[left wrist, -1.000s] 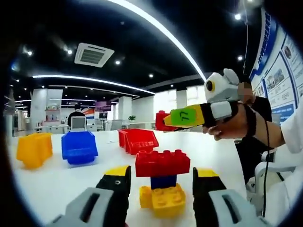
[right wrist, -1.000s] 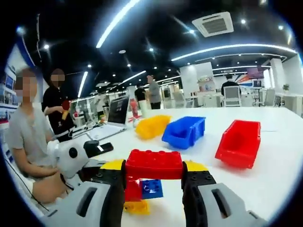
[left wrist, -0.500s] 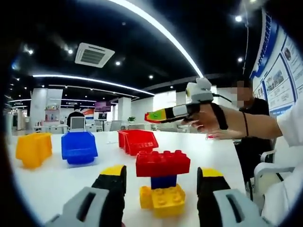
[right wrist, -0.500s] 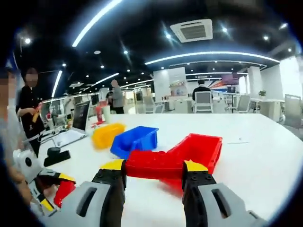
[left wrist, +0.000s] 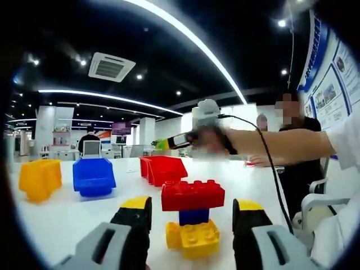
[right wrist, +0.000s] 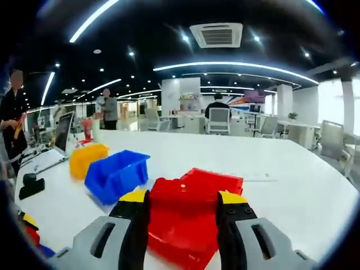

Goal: Take apart the toy blocks one by one and place each separated block into its matching bin, sorting the blocks by their type until all the connected pieces are disassembled and separated into the correct bins

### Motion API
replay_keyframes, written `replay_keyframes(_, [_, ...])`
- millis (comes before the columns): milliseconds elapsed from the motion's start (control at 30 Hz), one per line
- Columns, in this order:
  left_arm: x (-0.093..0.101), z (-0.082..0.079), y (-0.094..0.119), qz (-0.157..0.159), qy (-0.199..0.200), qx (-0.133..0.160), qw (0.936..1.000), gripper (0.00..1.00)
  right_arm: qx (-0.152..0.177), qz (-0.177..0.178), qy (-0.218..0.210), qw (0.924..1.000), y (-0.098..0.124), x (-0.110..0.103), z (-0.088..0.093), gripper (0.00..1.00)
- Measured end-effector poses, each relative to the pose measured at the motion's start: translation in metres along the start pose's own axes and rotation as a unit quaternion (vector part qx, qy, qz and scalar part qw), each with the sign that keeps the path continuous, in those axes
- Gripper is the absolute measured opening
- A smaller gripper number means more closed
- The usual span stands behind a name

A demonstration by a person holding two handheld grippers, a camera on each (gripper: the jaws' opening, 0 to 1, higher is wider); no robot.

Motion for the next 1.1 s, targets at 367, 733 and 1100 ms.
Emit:
replay_keyframes(367, [0.004, 0.001, 0.004, 0.000, -0.004, 0.000, 1.0000, 0.58, 0.013, 0.010, 0.020, 0.9997, -0.009, 0.012, 0.006, 0.63])
replay_keyframes(733, [0.003, 0.002, 0.005, -0.001, -0.006, -0.002, 1.0000, 0.58, 0.033, -0.022, 0.024, 0.9989, 0.020, -0.001, -0.001, 0.61])
replay_keyframes(1100, [0.003, 0.005, 0.005, -0.002, -0.008, -0.009, 0.9999, 0.58, 0.054, -0.099, 0.018, 0.9935, 0.074, -0.038, -0.002, 0.59])
Point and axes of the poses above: the point that each gripper's makers call its tool centre point, and the gripper's own axes: y roughly backward along the fingers, x roughly to its right, z roughly out of its underside, the point moved 5 cm from there along y, roughly backward along the fingers, and after that the axes turned 4 degrees about y, right-handed, at the moved point
